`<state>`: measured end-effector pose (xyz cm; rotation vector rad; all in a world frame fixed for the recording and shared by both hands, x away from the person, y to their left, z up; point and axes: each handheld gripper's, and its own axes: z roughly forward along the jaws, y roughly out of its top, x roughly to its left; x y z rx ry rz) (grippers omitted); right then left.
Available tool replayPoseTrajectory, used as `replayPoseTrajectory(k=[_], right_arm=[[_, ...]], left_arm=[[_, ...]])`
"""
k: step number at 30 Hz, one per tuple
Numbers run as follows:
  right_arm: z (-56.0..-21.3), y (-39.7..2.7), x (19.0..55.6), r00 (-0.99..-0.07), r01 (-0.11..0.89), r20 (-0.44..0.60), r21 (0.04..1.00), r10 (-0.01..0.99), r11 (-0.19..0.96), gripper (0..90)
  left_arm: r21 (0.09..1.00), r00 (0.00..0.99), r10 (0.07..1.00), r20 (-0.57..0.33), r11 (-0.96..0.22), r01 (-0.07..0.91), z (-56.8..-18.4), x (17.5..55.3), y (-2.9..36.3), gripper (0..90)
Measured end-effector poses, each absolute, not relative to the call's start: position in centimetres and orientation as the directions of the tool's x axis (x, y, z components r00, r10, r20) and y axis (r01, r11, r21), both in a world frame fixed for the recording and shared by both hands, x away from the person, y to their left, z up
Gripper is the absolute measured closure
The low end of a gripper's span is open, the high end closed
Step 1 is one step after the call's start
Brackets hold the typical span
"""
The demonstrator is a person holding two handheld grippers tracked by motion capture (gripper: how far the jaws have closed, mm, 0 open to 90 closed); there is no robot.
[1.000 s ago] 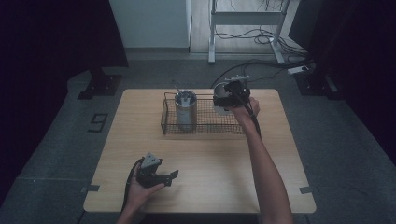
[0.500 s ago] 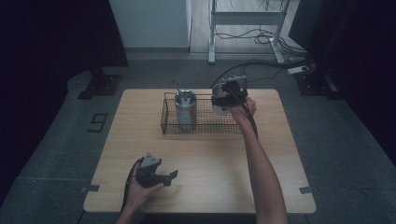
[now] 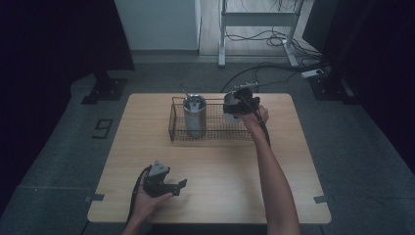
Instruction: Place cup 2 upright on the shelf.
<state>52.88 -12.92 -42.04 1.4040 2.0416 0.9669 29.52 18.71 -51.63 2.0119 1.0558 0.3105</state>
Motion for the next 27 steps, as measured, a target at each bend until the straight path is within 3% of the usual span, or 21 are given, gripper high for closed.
replayPoseTrajectory(k=[27], right_arm=[[-45.0, -13.4, 53.8, -0.369, 0.635, 0.001, 0.730, 0.929, 0.252, 6.9]], left_arm=[[0.753, 0.621, 0.773, -0.131, -0.329, 0.569, -51.9, 29.5, 18.5, 12.8]])
